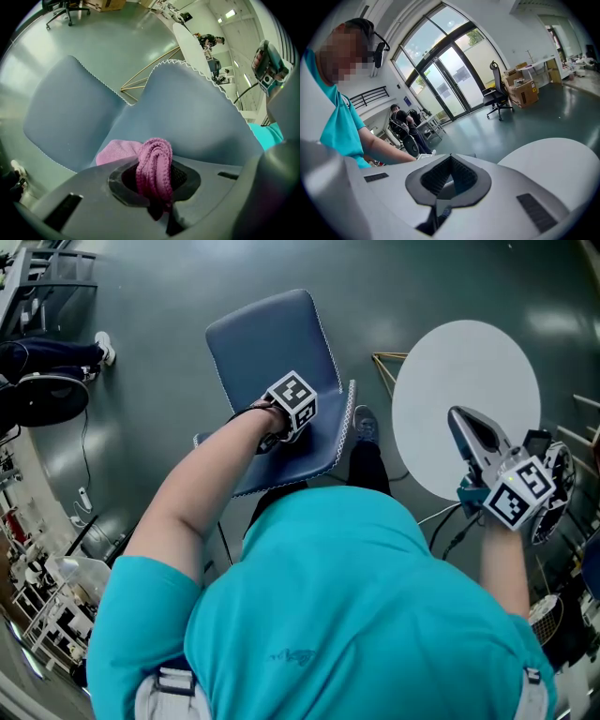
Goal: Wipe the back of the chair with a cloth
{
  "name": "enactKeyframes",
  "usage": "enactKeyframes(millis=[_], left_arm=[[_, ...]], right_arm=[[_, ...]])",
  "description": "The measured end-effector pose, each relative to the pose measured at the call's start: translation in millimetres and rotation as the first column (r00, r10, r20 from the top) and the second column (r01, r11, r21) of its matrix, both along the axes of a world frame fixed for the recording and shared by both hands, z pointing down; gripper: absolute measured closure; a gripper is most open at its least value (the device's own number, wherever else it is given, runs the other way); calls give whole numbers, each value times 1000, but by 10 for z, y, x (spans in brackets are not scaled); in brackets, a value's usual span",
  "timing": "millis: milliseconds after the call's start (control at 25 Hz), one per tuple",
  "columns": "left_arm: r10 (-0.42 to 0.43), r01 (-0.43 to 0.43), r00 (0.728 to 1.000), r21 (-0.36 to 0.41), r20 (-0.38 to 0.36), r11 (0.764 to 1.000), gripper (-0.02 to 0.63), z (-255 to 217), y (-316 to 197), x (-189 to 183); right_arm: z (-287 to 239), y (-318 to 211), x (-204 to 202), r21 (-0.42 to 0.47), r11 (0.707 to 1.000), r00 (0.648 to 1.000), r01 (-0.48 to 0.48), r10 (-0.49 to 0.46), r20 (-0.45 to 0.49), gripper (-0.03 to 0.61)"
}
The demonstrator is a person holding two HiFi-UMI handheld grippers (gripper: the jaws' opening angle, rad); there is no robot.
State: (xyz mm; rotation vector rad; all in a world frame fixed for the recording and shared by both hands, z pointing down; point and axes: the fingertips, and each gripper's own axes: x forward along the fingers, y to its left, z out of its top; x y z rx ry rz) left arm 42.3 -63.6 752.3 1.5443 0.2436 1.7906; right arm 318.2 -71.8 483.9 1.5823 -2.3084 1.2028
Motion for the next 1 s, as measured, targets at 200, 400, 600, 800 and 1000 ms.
enactKeyframes(millis=[200,400,600,800,1000], left_arm=[[-54,54,998,-6,-14,999,555,28,-28,255],[-148,148,989,-20,-26,989,555,65,-94,462],[-259,256,964,-46,-55,965,555,63,-191,783],[-373,365,920,-84,-122,927,555,-25,-374,1186],[-551,524,801,-169,-234,835,555,-180,-645,1432]], right_arm=[[26,61,142,-6,1000,1000,-21,21,-2,586],[37,119,226,-7,999,999,-40,40,-3,586],[50,184,308,-11,998,998,-55,55,-3,586],[48,197,342,-17,998,998,-58,57,-5,586],[16,174,328,-16,999,999,-38,38,-8,586]])
